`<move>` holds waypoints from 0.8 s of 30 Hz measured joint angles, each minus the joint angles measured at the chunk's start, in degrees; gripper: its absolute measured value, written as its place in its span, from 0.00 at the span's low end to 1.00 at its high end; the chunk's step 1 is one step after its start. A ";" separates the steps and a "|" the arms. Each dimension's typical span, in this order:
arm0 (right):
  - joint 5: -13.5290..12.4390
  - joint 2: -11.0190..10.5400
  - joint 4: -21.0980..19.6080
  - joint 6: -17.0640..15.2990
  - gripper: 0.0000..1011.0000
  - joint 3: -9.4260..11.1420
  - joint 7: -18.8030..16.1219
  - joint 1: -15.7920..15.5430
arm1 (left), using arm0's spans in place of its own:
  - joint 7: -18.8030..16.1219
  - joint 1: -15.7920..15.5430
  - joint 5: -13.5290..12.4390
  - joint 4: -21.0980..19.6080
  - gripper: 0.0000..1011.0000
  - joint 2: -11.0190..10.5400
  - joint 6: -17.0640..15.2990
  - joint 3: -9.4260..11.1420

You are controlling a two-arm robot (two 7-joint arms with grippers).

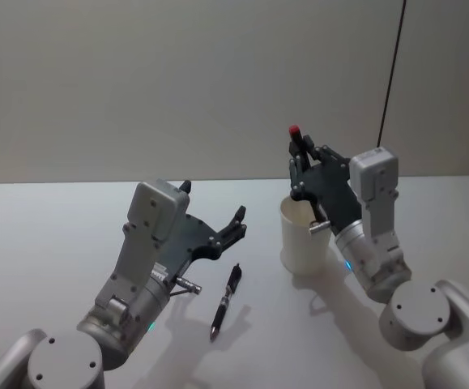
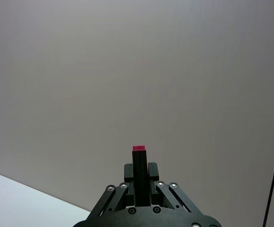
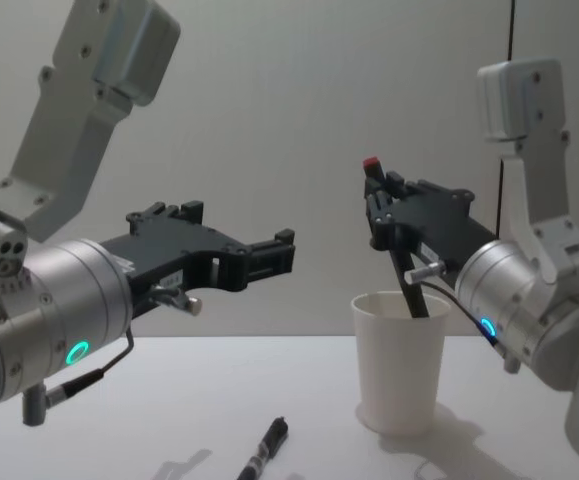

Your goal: Place the pen into the pen holder.

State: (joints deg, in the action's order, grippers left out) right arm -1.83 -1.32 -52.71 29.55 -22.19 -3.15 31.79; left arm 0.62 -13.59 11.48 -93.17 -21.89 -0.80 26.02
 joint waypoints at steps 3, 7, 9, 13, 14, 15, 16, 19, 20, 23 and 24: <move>0.02 0.21 0.89 0.19 0.16 0.04 -0.12 0.30 | 0.00 0.00 0.00 0.00 0.99 0.00 0.00 0.00; 0.03 0.37 1.52 0.25 0.16 0.08 -0.26 0.50 | 0.00 0.00 0.00 0.00 0.99 0.00 0.00 0.00; 0.05 0.45 1.75 0.24 0.16 0.09 -0.33 0.59 | 0.00 0.00 0.00 0.00 0.99 0.00 0.00 0.00; 0.12 0.53 2.00 0.10 0.16 0.12 -0.43 0.61 | 0.00 0.00 0.00 0.00 0.99 0.00 0.00 0.00; 0.13 0.54 2.02 0.08 0.16 0.12 -0.43 0.61 | 0.00 0.00 0.00 0.00 0.99 0.00 0.00 0.00; 0.15 0.55 2.03 0.01 0.18 0.12 -0.45 0.61 | 0.00 0.00 0.00 0.00 0.99 0.00 0.00 0.00; 0.20 0.57 2.05 -0.09 0.20 0.13 -0.47 0.60 | 0.00 0.00 0.00 0.00 0.99 0.00 0.00 0.00; 0.27 0.58 2.02 -0.37 0.29 0.13 -0.50 0.47 | 0.00 0.00 0.00 0.00 0.99 0.00 0.00 0.00; 0.29 0.58 1.98 -0.46 0.31 0.12 -0.50 0.42 | 0.00 0.00 0.00 0.00 0.99 0.00 0.00 0.00; 0.39 0.56 1.66 -0.79 0.41 0.12 -0.51 0.21 | 0.00 0.00 0.00 0.00 0.99 0.00 0.00 0.00; 0.46 0.52 1.43 -1.00 0.43 0.11 -0.51 0.06 | 0.00 0.00 0.00 0.00 0.99 0.00 0.00 0.00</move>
State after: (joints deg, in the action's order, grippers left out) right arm -1.37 -0.80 -51.28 28.55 -22.08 -3.65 31.84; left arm 0.63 -13.59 11.48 -93.18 -21.89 -0.79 26.02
